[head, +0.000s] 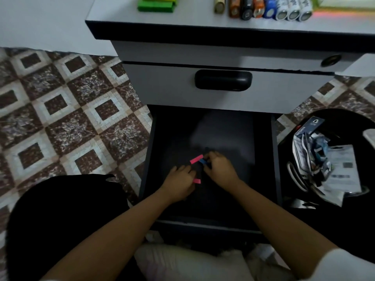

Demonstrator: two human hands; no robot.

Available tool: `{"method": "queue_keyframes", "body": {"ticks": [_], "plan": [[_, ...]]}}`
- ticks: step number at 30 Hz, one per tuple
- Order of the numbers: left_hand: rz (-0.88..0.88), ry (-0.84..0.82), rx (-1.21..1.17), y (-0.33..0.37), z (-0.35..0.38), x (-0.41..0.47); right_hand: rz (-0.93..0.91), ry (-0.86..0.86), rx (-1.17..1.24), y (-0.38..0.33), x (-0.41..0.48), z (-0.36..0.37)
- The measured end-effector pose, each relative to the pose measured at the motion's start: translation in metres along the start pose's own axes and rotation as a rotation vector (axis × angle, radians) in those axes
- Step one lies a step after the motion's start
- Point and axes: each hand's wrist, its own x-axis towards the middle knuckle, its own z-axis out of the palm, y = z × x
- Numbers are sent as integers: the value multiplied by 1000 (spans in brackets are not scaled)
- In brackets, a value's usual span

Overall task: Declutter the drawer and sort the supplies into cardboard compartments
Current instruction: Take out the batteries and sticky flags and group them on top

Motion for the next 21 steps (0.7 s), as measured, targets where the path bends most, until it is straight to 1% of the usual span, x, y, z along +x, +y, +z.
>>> {"method": "queue_keyframes", "body": {"ticks": [2, 6, 7, 9, 12, 15, 18, 19, 21], "plan": [[-7, 1, 13, -3, -3, -2, -83, -13, -67, -3, 6, -1], [-34, -13, -22, -11, -12, -3, -275, -38, -304, -11, 13, -5], [-38, -9, -40, -13, -15, -3, -296, -66, -353, -11, 14, -7], [-38, -5, -70, -17, -22, -2, -336, -38, -425, -6, 15, -9], [-24, -4, -102, -23, -30, 0, -381, -50, -496, -5, 12, -13], [-20, 10, -171, -31, -38, 3, -345, 5, -474, -2, 10, -9], [-27, 33, -236, -38, -48, 5, -282, -7, -383, -5, 4, -3], [-29, 42, -253, -40, -51, 5, -249, -12, -329, -6, 1, -2], [-45, 58, -283, -45, -56, 5, -135, -9, -140, -11, -6, 2]]}}
